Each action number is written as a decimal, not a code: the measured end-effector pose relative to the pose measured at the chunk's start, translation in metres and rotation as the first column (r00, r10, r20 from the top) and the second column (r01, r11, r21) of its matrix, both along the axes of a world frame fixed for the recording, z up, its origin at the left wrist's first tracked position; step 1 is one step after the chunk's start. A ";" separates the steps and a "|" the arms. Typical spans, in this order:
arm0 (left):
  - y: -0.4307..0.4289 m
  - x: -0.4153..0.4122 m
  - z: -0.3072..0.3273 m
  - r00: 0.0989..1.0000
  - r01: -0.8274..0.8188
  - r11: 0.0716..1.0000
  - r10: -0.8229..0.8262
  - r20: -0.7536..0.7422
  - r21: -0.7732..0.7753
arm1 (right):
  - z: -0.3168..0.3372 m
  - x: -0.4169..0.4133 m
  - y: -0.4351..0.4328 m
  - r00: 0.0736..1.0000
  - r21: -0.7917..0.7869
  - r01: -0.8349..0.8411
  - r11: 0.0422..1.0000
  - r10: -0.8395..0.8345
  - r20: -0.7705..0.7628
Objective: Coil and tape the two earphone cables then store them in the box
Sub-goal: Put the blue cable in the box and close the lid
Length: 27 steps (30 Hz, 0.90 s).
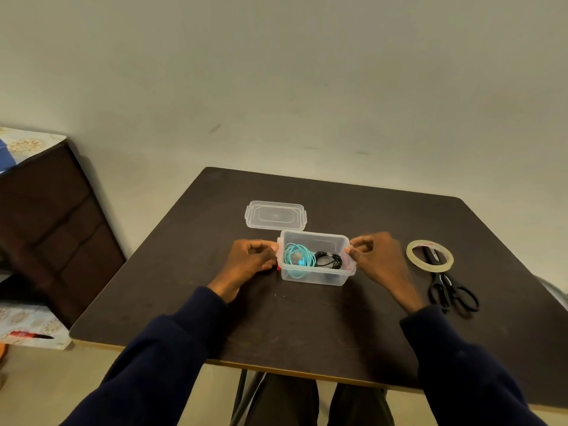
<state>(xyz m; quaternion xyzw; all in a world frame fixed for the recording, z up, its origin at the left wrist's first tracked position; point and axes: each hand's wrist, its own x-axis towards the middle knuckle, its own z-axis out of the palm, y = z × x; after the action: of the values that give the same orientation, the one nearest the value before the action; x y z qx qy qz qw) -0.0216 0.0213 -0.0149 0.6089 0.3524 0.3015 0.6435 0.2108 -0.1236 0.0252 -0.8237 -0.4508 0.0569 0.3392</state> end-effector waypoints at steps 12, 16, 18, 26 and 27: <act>0.085 0.015 -0.011 0.881 -0.020 0.769 0.315 -0.352 0.639 | 0.005 0.020 -0.007 0.999 0.126 0.034 0.991 -0.033 -0.013; 0.088 0.016 -0.015 0.888 -0.013 0.751 0.311 -0.337 0.660 | 0.003 0.022 -0.008 1.000 0.174 0.023 0.984 -0.024 0.003; 0.087 0.016 -0.013 0.880 0.004 0.729 0.322 -0.348 0.685 | 0.004 0.020 -0.006 1.000 0.189 0.017 0.982 -0.021 0.017; 0.090 0.011 0.003 0.895 -0.076 0.621 0.388 -0.222 0.780 | 0.021 0.002 0.007 0.989 0.300 -0.039 0.953 -0.006 0.146; 0.088 0.011 0.008 0.906 -0.138 0.618 0.394 -0.153 0.774 | 0.024 0.001 0.009 0.987 0.309 -0.052 0.950 0.002 0.159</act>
<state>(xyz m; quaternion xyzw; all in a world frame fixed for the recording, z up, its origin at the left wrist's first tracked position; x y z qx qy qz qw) -0.0110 0.1091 -0.0066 0.7977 0.3799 0.4135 0.2197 0.2119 -0.1141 0.0494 -0.7554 -0.4907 -0.0754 0.4276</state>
